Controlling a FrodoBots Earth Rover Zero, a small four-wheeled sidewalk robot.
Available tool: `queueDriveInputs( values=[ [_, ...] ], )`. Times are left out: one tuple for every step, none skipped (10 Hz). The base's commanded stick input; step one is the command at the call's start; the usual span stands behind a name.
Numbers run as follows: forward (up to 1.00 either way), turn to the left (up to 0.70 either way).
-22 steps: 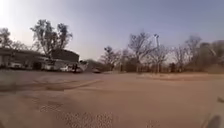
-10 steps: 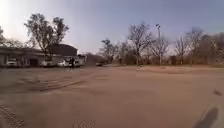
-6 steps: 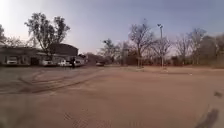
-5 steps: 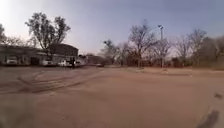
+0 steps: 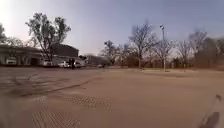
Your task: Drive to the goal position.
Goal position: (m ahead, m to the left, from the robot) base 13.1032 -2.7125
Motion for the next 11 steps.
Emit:
queueDriveInputs(
  values=[
    [0.70,-0.35],
    [0.70,-0.35],
    [0.70,0.00],
    [0.70,0.00],
    [0.70,0.00],
    [0.70,0.00],
    [0.70,0.00],
    [0.70,0.00],
    [0.70,0.00],
    [0.70,0.00],
    [0.70,0.00]
  ],
)
